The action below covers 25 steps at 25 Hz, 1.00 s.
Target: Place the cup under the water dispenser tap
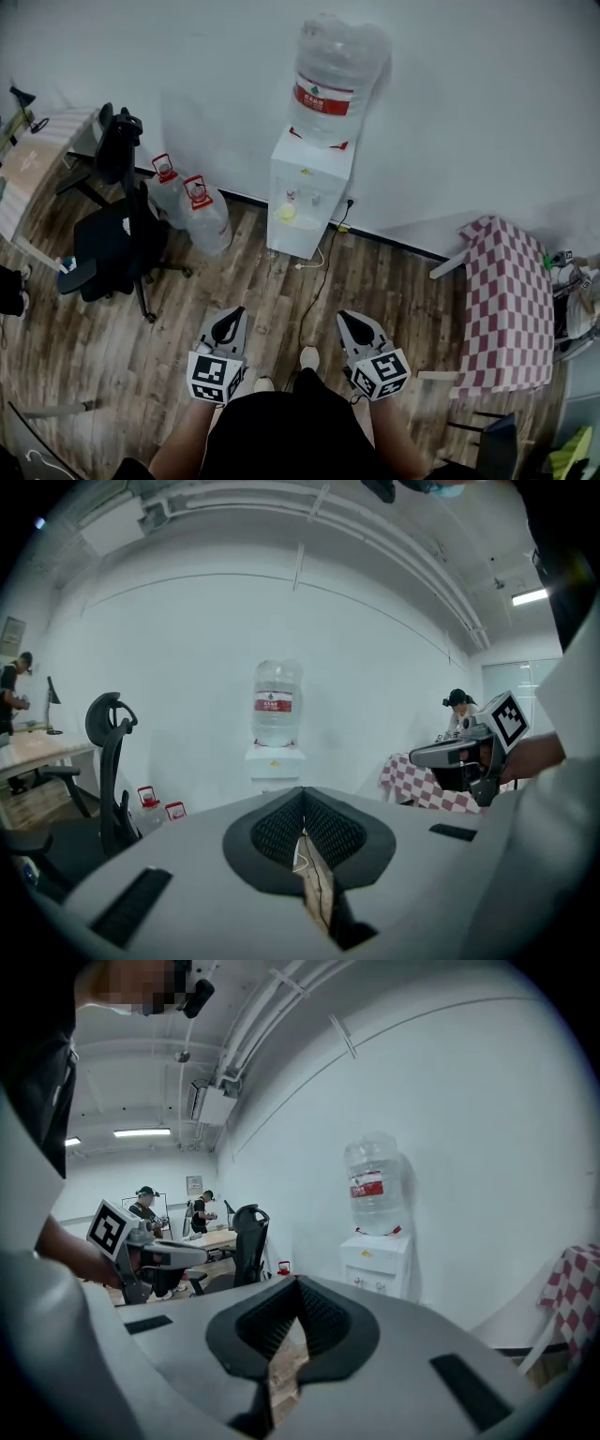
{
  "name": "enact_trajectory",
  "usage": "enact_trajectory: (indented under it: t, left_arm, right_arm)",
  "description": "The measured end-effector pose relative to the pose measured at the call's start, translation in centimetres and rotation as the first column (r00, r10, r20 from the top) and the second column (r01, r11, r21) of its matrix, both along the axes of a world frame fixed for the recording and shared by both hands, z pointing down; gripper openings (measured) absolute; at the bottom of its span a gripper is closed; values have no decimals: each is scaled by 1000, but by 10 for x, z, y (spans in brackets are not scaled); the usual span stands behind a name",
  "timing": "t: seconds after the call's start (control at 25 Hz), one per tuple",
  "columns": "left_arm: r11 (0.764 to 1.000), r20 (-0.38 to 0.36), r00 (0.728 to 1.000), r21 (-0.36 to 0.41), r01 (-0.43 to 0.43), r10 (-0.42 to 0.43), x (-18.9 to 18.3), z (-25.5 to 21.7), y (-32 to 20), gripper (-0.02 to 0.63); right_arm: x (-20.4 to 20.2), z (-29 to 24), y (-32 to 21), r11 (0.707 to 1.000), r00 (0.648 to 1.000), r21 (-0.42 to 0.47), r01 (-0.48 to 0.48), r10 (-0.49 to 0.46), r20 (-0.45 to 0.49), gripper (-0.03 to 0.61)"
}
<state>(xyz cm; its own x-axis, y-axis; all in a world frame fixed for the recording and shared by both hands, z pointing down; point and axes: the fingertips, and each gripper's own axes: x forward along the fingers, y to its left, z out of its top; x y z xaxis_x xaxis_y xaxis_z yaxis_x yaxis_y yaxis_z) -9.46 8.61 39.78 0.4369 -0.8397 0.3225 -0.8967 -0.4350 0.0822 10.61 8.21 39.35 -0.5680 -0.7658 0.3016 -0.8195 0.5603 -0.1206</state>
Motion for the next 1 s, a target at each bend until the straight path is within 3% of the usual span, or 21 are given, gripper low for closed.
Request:
enact_trajectory:
  t: [0.24,0.48,0.68,1.0]
  left_arm:
    - [999,5,999,-1,-40,40,-2,7,16,14]
    - [1000,1,1000,27,-17,17,7,1,25,14]
    - [1000,-9,1000,19,15,-15,23,-4,27,14]
    - [999,36,998,10,52,-52,51,-6,32,14]
  right_arm:
    - [-6,-17,31,999,998,13,-38,37,48,21]
    - [-3,-18,37,1000,999,23,-14,13,42,21]
    - [15,-23,34,1000,999,16,-2,1,37,21]
    - [52,-10,33,999,1000,-31,-12,13,21,21]
